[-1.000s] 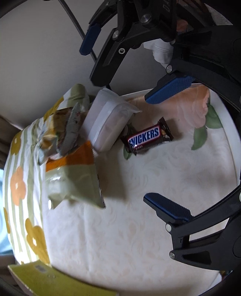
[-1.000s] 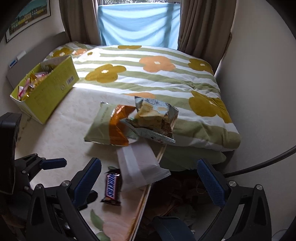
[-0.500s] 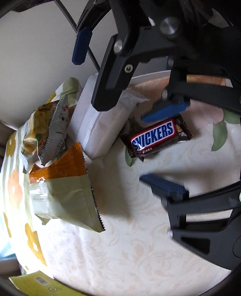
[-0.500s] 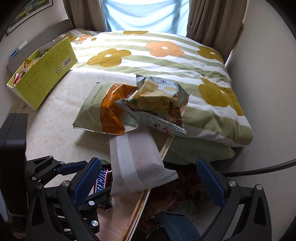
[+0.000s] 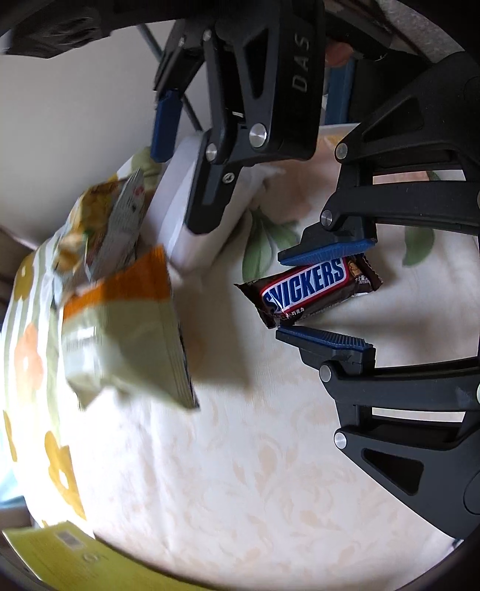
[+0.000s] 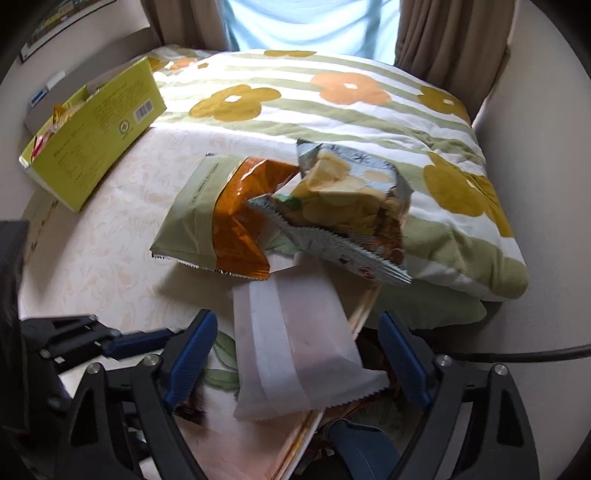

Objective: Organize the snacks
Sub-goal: 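Grasp the white packet with the right tool while the left tool reaches the Snickers bar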

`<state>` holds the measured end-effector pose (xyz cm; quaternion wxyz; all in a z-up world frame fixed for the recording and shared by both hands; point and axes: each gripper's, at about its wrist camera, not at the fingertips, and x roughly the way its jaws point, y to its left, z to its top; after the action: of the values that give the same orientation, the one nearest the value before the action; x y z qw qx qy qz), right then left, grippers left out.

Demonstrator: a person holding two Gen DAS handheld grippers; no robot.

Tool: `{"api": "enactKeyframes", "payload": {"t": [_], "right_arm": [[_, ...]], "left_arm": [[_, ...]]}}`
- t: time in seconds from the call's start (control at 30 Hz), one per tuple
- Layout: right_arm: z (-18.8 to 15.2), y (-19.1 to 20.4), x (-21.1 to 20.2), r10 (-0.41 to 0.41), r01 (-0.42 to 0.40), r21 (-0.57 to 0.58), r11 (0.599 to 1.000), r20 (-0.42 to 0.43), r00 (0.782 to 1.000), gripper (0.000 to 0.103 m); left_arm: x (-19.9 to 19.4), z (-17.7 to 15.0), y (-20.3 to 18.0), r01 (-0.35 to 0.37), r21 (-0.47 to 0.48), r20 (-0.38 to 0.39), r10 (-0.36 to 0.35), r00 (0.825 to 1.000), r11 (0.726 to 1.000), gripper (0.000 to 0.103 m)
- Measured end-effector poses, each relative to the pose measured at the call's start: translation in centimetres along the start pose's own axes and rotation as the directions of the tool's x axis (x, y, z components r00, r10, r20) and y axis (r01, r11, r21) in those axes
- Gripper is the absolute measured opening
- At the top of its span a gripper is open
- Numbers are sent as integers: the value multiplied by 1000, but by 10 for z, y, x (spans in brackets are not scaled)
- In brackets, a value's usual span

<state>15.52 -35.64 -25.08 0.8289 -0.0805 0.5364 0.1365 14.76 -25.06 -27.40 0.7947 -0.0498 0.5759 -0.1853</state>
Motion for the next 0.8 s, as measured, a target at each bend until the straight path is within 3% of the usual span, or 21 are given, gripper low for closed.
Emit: {"api": "enactKeyframes", "payload": {"t": [0.2,0.47,0.53,0.63,0.8], "right_arm": [[1,10,11,6,-7,-37,999,-20,1000,77],[-1,18,21,-45,41,-108,993,-29,999,74],[-3,20,23,-61,56,-134,989,-27,998,73],[-7,25,27,-119,113,-189,975,-23,993,66],[-8,25,27,-129,122,-195,973,-20,991,64]], "left_arm": [[-3,5,16,-11,-27,8,11,1000,1000,30],[-17,3,33,9,-39,19,-8,1000,999,28],[-20,4,35,7,-42,24,-6,1000,999,21],[-24,2,37,11,-46,18,-11,1000,999,20],[-27,1,40,47,-86,15,-45,999,995,20]]}}
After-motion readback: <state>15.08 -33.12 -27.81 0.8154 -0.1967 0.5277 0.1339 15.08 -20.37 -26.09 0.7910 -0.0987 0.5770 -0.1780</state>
